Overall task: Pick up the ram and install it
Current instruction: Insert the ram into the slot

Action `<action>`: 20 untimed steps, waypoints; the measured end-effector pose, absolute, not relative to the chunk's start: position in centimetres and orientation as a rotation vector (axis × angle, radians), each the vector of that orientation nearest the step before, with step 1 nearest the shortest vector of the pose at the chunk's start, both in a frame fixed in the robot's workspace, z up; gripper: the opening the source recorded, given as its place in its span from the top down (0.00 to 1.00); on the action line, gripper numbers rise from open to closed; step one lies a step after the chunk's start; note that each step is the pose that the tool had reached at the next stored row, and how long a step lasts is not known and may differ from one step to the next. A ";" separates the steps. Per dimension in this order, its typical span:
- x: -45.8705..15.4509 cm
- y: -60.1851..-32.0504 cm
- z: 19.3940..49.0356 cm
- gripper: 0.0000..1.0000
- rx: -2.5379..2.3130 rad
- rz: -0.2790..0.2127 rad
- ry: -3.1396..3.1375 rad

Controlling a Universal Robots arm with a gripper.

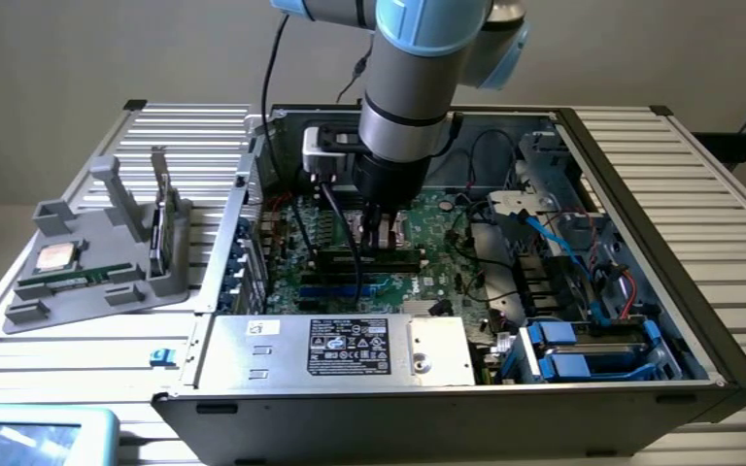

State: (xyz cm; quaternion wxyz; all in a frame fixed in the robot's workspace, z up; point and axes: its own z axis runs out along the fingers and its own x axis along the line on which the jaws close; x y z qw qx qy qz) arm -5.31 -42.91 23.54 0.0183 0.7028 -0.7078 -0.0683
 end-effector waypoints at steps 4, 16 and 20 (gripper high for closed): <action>-5.3 -42.9 23.5 0.89 2.181 -0.212 -2.200; -5.3 -42.9 23.5 0.89 2.174 -0.212 -2.208; -5.3 -42.9 23.5 0.89 2.174 -0.212 -2.208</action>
